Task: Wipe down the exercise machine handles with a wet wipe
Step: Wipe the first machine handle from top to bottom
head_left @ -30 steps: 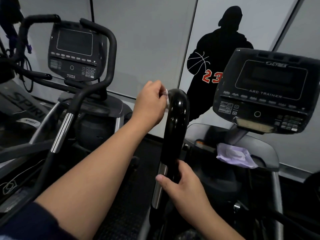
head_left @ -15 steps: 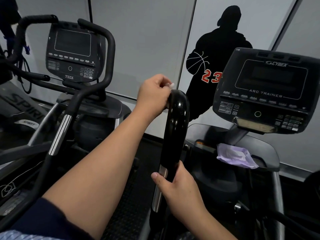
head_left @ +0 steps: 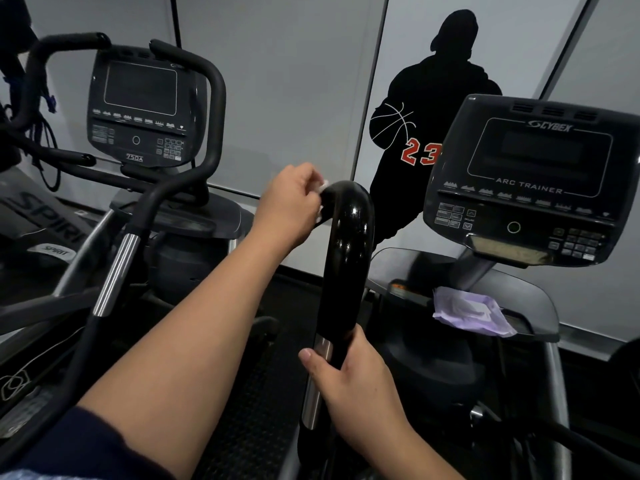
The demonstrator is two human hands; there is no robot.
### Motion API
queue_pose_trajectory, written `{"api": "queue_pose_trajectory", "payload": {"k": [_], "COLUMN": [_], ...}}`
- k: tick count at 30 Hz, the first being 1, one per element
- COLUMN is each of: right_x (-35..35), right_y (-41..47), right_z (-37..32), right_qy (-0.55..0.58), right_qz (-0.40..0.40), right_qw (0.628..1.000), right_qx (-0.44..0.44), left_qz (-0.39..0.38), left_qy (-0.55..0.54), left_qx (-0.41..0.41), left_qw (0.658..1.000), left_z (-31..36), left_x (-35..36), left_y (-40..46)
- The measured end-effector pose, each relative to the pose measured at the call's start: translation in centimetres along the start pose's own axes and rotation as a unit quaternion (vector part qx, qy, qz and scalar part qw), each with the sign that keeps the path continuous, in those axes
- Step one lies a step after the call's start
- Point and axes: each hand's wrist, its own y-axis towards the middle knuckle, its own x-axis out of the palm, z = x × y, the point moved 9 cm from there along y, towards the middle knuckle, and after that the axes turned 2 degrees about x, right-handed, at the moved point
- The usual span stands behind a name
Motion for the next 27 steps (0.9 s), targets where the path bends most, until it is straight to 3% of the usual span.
{"api": "queue_pose_trajectory", "payload": {"k": [3, 5, 7, 10, 13, 16, 22, 27], "right_x": [-0.1, -0.1, -0.2, 0.0, 0.0, -0.1, -0.1, 0.0], "right_y": [-0.1, -0.2, -0.1, 0.0, -0.2, 0.0, 0.0, 0.0], "right_z": [0.0, -0.1, -0.2, 0.0, 0.0, -0.2, -0.2, -0.1], "right_qy": [0.008, 0.008, 0.004, -0.006, -0.005, -0.01, -0.021, -0.026], "right_qz": [-0.003, -0.001, 0.005, 0.005, 0.002, 0.007, 0.011, 0.011], "right_qw": [1.0, 1.0, 1.0, 1.0, 1.0, 1.0, 1.0, 1.0], "right_qx": [0.0, 0.002, 0.002, 0.004, 0.002, 0.0, 0.002, -0.001], "left_qz": [0.016, 0.022, 0.015, 0.017, 0.03, 0.073, 0.062, 0.081], "left_qy": [0.102, 0.073, 0.043, 0.069, 0.132, 0.098, 0.055, 0.087], "left_qx": [-0.065, -0.067, -0.018, 0.022, -0.023, -0.078, 0.008, -0.036], "left_qw": [0.992, 0.995, 0.999, 0.997, 0.991, 0.989, 0.997, 0.992], "left_z": [-3.4, -3.0, -0.3, 2.0, -1.3, -4.0, 1.7, -2.2], "left_x": [-1.5, -1.5, -0.8, -0.5, -1.1, -2.5, -0.4, -1.4], "left_y": [-0.5, -0.4, 0.0, -0.4, -2.1, -4.0, -2.0, -2.8]}}
